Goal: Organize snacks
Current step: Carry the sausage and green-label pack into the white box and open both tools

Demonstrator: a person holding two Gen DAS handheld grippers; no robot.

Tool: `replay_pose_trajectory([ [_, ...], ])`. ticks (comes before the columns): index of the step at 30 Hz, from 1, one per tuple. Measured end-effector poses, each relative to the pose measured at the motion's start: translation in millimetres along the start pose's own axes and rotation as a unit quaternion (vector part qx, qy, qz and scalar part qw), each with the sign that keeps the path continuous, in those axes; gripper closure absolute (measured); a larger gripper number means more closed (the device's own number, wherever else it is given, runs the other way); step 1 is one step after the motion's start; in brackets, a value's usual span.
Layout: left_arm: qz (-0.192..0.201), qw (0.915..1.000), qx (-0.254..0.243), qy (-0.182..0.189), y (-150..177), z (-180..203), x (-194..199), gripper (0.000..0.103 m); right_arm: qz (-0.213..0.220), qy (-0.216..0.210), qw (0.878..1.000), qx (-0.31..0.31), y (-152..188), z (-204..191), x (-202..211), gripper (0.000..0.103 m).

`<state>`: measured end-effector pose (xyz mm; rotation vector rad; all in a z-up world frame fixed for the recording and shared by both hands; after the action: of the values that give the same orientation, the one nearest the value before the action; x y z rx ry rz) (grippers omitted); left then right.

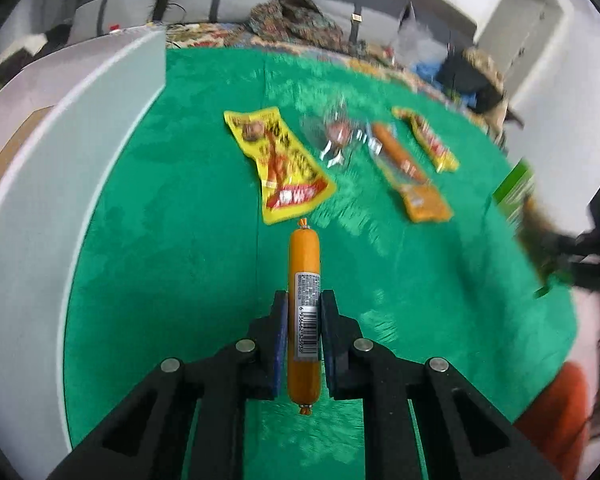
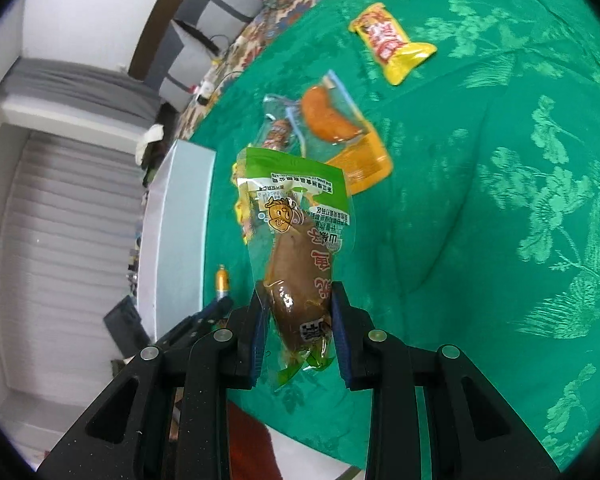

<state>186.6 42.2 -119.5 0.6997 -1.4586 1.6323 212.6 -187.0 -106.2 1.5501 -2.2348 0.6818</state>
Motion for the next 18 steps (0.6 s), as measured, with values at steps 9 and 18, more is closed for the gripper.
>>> replay_pose_trajectory([
  [9, 0.072, 0.9944, 0.054, 0.055, -41.4, -19.5, 86.0, 0.089, -0.012, -0.020, 0.999, 0.027, 6.1, -46.1, -16.5, 0.073],
  [18, 0.124, 0.9852, 0.117, -0.022, -59.7, -161.6, 160.9, 0.088, -0.056, -0.101, 0.990, 0.087, 22.8, -183.4, -94.8, 0.073],
])
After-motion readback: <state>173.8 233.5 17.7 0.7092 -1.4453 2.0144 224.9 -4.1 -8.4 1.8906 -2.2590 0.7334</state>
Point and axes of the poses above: each gripper's, at about its wrist camera, not at the fingertips, and x roughly against the way its jaws point, z to its right, y to its underside, the point moved 10 cm from there along -x, roughly the way its jaws point, and after that the axes turned 8 degrees about -y, right-handed, at the moved point
